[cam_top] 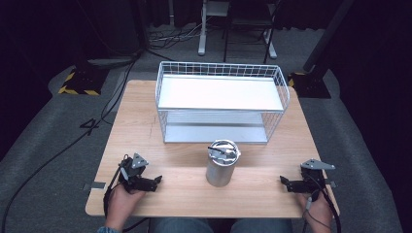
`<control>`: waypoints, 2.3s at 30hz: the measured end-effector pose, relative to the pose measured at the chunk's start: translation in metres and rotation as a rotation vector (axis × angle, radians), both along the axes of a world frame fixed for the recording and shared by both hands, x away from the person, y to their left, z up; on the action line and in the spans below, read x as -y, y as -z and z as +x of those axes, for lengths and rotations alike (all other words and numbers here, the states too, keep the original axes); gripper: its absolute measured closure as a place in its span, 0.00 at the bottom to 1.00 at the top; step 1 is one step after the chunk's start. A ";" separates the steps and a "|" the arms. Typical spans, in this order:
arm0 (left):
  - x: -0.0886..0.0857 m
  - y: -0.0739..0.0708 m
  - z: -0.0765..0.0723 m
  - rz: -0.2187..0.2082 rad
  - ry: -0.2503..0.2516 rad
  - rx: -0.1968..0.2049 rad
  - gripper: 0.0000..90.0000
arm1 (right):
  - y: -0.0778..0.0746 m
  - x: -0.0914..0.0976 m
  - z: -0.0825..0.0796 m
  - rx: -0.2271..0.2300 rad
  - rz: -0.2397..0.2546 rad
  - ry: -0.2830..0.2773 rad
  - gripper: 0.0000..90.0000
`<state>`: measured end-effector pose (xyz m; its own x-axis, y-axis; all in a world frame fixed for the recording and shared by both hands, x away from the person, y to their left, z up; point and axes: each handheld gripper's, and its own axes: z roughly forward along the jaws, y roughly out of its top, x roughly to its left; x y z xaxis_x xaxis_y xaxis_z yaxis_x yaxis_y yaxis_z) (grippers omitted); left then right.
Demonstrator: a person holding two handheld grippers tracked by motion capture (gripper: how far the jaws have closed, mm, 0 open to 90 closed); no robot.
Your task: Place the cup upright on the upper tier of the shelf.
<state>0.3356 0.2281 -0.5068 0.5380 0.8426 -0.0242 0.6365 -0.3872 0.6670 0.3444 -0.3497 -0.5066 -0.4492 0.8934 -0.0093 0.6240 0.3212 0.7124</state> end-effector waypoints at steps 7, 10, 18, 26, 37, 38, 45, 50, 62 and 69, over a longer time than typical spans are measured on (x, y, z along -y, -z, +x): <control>0.000 -0.006 -0.001 -0.002 -0.031 -0.035 0.00 | 0.000 0.000 0.000 0.000 0.001 0.001 0.00; -0.001 -0.014 -0.004 -0.020 -0.017 -0.027 0.00 | 0.000 0.000 0.000 0.000 0.001 0.004 0.00; 0.002 -0.039 -0.017 -0.038 -0.004 0.023 0.00 | 0.000 0.000 0.001 0.001 0.002 0.011 0.00; 0.002 -0.056 -0.024 -0.141 0.004 0.065 0.00 | 0.000 0.000 0.001 0.001 0.002 0.011 0.00; 0.016 -0.082 -0.035 -0.251 0.100 0.156 0.00 | 0.000 0.000 0.001 0.000 0.003 0.013 0.00; 0.017 -0.084 -0.036 -0.263 0.106 0.166 0.00 | 0.000 0.000 0.001 0.001 0.002 0.013 0.00; 0.025 -0.094 -0.039 -0.311 0.147 0.226 0.00 | 0.000 0.000 0.001 0.001 0.002 0.013 0.00; 0.031 -0.096 -0.039 -0.329 0.178 0.242 0.00 | 0.000 0.000 0.001 0.001 0.002 0.013 0.00; 0.064 -0.099 -0.030 -0.338 0.274 0.253 0.00 | 0.000 0.000 0.001 0.001 0.002 0.013 0.00; 0.084 -0.100 -0.023 -0.359 0.326 0.257 0.00 | 0.000 0.000 0.001 0.001 0.002 0.013 0.00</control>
<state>0.3122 0.1436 -0.4067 0.7965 0.5941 -0.1124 0.3203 -0.2570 0.9118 0.3451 -0.3497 -0.5068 -0.4373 0.8993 -0.0081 0.6275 0.3116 0.7135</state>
